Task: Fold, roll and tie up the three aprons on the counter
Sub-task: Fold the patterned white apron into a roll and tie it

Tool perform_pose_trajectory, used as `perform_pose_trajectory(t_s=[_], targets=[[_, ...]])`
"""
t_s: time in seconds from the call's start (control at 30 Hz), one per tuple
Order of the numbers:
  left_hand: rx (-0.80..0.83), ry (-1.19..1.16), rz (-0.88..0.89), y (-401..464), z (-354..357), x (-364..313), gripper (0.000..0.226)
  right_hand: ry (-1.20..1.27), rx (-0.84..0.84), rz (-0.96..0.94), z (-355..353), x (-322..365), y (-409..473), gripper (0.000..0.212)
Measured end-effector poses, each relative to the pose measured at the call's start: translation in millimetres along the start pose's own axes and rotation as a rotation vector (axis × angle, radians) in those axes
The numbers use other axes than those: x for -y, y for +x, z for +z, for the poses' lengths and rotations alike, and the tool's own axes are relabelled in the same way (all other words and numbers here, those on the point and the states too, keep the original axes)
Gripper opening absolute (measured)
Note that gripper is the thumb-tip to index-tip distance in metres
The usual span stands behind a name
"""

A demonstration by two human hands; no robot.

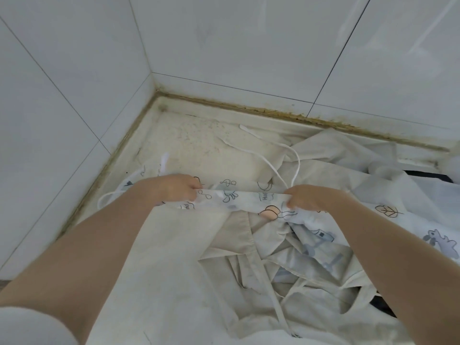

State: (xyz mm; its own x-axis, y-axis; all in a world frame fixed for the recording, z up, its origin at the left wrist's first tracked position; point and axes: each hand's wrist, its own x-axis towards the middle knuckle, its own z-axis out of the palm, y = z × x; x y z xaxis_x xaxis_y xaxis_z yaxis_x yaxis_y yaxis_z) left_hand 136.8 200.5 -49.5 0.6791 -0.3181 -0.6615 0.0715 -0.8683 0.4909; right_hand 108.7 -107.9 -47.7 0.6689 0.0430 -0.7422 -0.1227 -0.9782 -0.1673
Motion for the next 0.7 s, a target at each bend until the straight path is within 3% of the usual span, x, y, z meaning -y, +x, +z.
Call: perform_pose_trajectory(t_s=[0.07,0.13,0.23,0.3,0.33,0.37,0.43,0.5,0.53,0.7], targets=[[0.007,0.034,-0.063,1,-9,-8,0.013,0.08,-0.061,-0.005,0,-4,2,0.009],[-0.039,0.19,-0.154,11,-14,-15,0.026,0.08,-0.113,-0.023,0,-6,4,0.006],[-0.163,0.487,-0.218,31,-11,-26,0.028,-0.038,-0.179,-0.014,5,-5,11,0.021],[-0.21,0.645,-0.317,45,-2,-40,0.012,-0.125,-0.204,0.007,8,-4,21,0.019],[-0.261,0.716,-0.351,49,5,-48,0.016,-0.162,-0.205,0.027,10,-2,27,0.018],[-0.33,0.793,-0.299,55,13,-58,0.027,-0.193,-0.207,0.051,11,-1,31,0.017],[-0.47,0.777,0.071,70,36,-77,0.041,-0.22,-0.21,0.093,11,2,38,0.018],[-0.463,0.65,0.432,77,60,-91,0.033,-0.234,-0.226,0.1,11,3,38,0.022],[-0.459,0.628,0.505,82,68,-95,0.032,-0.237,-0.234,0.095,11,2,39,0.023],[-0.471,0.775,0.406,105,74,-82,0.036,-0.124,-0.298,0.013,8,-11,29,0.026]])
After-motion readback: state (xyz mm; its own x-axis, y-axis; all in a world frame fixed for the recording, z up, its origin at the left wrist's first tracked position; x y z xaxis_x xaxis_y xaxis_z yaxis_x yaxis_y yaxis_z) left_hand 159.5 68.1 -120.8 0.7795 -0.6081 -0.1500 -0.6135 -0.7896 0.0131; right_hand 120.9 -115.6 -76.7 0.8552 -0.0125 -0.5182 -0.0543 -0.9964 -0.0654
